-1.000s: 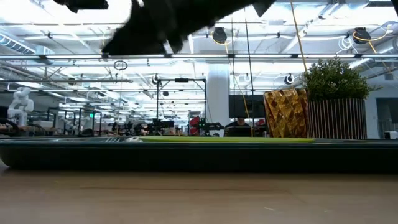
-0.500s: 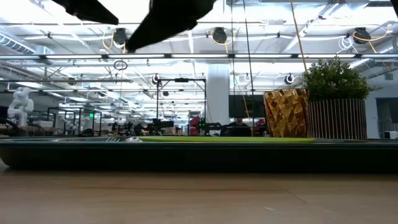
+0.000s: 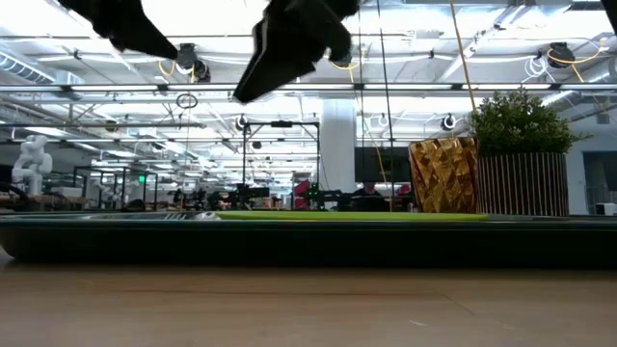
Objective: Pick and place plate/cup/fork/spoon on tray
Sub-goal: Adjust the orange spoon on the black tray
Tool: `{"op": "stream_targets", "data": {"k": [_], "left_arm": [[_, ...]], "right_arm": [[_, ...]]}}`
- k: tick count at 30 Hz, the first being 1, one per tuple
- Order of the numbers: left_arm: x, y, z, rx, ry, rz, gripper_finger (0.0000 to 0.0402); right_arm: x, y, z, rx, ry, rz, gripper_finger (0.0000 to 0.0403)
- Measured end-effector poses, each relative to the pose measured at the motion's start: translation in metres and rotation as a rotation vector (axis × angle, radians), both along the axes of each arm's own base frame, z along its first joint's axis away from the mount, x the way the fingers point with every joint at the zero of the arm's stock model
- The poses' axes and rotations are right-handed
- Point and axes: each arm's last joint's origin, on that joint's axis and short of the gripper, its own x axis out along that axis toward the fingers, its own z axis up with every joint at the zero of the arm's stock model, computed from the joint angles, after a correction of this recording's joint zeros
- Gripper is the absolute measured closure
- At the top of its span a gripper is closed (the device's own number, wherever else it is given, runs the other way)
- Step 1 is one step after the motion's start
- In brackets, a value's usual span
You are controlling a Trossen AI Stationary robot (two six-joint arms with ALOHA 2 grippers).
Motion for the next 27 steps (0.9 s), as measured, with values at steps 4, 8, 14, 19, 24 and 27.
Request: {"op": "stream_targets", "data": {"k": [4,8,14,19,24,27], "left_arm": [[0.021,-0.004,-0.015,-0.172,0.039,0.051,0.0311],[0.045,-0.008,-0.038,-0.205,0.157,0.095,0.0311],[0.069,0.005,-0.067,-0.069,0.292,0.265,0.0311],[0.081,0.025,-0.075,0.056,0.349,0.288,0.0311],[0.096,0.049,-0.085,0.157,0.451,0.133,0.0311],[0.1,0.064,-0.093,0.126,0.48,0.072,0.0311]], "right_arm": [[-0.016,-0.014,0.035,-0.182,-0.095,-0.206,0.0296],[-0.037,-0.028,0.076,-0.159,-0.219,-0.324,0.0296],[-0.074,-0.039,0.103,-0.078,-0.34,-0.311,0.0296],[-0.104,-0.04,0.087,-0.081,-0.428,-0.236,0.0296],[-0.128,-0.041,0.059,-0.094,-0.545,-0.149,0.0296],[-0.139,-0.043,0.054,-0.153,-0.66,-0.124,0.0296]]}}
